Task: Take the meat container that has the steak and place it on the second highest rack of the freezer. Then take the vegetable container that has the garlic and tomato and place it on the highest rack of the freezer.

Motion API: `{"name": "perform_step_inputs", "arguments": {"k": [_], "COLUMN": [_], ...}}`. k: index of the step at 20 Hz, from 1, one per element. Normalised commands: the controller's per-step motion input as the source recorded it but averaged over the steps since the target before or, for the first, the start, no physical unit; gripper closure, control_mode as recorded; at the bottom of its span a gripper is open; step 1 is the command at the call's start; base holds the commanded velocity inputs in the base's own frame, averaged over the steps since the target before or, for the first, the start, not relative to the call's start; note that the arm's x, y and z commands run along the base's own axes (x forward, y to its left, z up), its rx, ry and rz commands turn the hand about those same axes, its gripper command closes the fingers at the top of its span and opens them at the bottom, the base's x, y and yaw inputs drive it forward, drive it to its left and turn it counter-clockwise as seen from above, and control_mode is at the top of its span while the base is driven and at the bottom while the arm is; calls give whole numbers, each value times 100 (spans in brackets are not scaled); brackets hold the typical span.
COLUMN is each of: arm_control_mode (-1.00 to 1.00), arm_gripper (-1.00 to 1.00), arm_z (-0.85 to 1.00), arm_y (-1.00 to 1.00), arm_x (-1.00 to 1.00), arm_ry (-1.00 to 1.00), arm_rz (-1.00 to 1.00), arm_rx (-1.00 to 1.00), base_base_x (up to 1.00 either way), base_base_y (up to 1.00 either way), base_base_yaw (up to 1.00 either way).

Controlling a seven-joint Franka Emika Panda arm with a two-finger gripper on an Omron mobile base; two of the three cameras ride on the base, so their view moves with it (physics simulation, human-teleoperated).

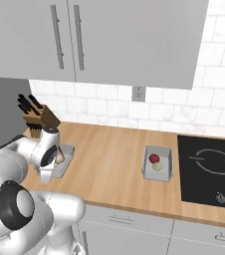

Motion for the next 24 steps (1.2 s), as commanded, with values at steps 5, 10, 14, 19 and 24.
{"name": "perform_step_inputs", "arguments": {"k": [5, 10, 14, 19, 24], "arm_control_mode": [-100, -100, -100, -100, -100], "arm_gripper": [100, 100, 100, 100, 100], "arm_z": [46, 84, 100, 100, 100], "arm_y": [0, -10, -24, -30, -36], "arm_x": [0, -2, -23, -39, -38], "arm_ry": [0, 0, -7, -18, -18], "arm_rz": [0, 5, 16, 23, 30], "arm_rx": [-1, 0, 2, 0, 2], "base_base_x": [0, 0, 0, 0, 0], "base_base_y": [0, 0, 0, 0, 0], "base_base_yaw": [0, 0, 0, 0, 0]}}
